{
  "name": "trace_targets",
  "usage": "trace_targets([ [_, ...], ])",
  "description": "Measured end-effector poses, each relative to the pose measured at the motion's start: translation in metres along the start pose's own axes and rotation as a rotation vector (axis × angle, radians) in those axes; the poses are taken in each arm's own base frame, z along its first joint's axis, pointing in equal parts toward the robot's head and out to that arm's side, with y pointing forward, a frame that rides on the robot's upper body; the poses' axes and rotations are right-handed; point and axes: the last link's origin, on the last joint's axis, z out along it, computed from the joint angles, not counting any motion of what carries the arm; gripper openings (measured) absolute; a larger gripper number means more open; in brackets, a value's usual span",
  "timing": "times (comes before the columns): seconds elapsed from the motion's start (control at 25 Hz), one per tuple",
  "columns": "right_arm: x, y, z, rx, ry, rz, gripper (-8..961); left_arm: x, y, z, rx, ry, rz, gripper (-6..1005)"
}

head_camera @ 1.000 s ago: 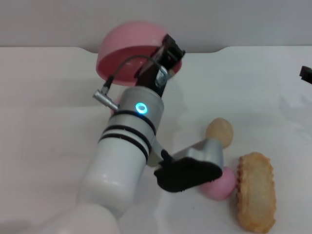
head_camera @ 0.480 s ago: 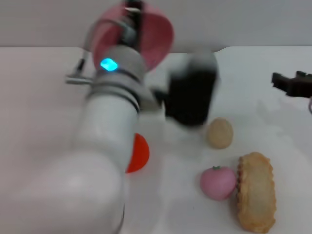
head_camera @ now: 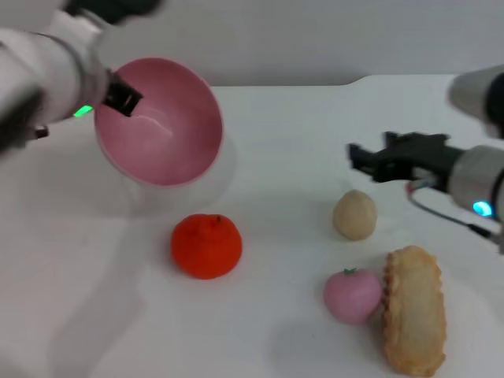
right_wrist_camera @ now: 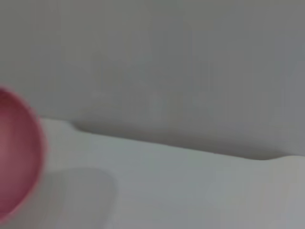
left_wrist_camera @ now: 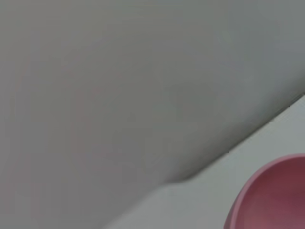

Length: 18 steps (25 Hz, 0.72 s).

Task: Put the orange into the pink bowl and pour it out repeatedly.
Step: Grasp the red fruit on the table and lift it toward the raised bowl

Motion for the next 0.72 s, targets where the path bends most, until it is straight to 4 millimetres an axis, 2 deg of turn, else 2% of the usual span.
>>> trace_targets([
  [0.08,0.002,0.014,0.008,-0.037,0.007,-0.018,620,-0.003,-0.007,0.002,-0.015,-0.008,-0.039,41],
  [0.2,0.003,0.039,0.022,-0.109,0.018,-0.041,625,-0.017,-0.038,0.006,0.002,-0.038,-0.162,41],
  [0.28,0.004,0.054,0.031,-0.158,0.027,-0.041,628,-0.017,-0.038,0.006,0.002,-0.038,-0.162,41],
  [0.32,0.006,0.061,0.035,-0.184,0.036,-0.039,630,-0.024,-0.056,0.007,0.035,-0.062,-0.218,41],
  [0.52,0.01,0.084,0.055,-0.257,0.081,-0.06,638,-0.025,-0.058,0.007,0.04,-0.065,-0.222,41],
  [0.72,0.01,0.095,0.057,-0.295,0.086,-0.076,646,-0.02,-0.054,0.014,0.037,-0.08,-0.2,41],
])
